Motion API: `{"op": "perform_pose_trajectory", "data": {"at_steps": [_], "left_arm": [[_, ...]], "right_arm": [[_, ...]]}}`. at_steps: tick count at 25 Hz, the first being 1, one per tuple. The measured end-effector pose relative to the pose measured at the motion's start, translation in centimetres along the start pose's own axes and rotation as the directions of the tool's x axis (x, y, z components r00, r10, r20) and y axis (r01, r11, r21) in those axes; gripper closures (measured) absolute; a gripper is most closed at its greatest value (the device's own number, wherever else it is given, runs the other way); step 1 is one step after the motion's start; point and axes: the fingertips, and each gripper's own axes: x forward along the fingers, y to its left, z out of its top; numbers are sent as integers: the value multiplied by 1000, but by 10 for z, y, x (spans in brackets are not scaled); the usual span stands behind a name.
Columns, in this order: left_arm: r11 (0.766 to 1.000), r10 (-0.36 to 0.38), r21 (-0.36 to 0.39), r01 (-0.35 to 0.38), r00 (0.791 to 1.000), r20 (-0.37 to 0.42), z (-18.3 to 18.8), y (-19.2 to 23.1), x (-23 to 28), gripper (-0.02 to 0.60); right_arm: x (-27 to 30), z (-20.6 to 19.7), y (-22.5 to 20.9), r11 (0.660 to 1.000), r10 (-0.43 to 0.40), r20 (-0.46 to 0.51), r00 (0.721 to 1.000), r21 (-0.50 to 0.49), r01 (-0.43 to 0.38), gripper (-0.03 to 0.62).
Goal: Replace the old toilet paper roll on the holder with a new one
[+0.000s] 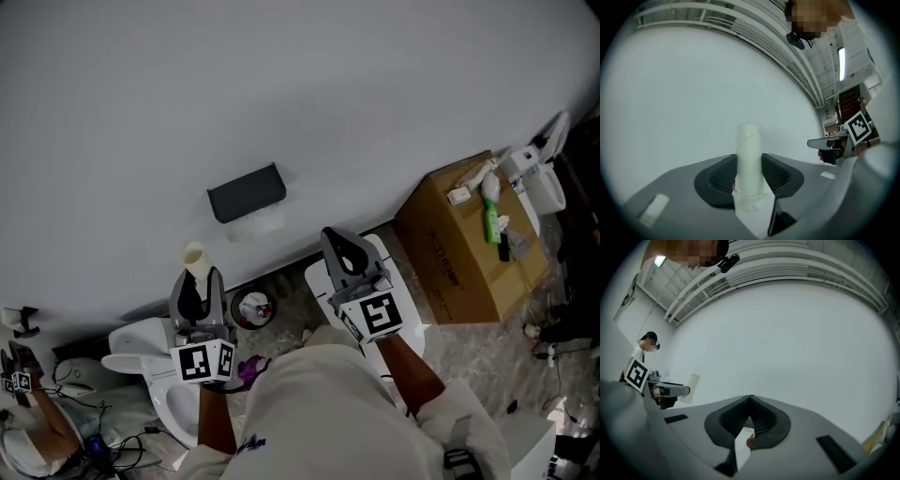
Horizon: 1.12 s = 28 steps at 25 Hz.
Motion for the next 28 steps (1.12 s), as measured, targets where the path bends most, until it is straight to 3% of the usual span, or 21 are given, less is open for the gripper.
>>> {"op": "perform_pose_trajectory", "data": {"at_steps": [8, 28], "left_arm": [[1000, 19, -9, -19, 1000, -18, -8, 9, -18, 408], [999, 21, -33, -23, 999, -38, -18, 13, -18, 408]], "right_arm": [[-9, 1, 6, 999, 8, -19, 1000, 40, -7, 591], [-3, -2, 14, 999, 28, -48, 998, 29, -27, 591]]}}
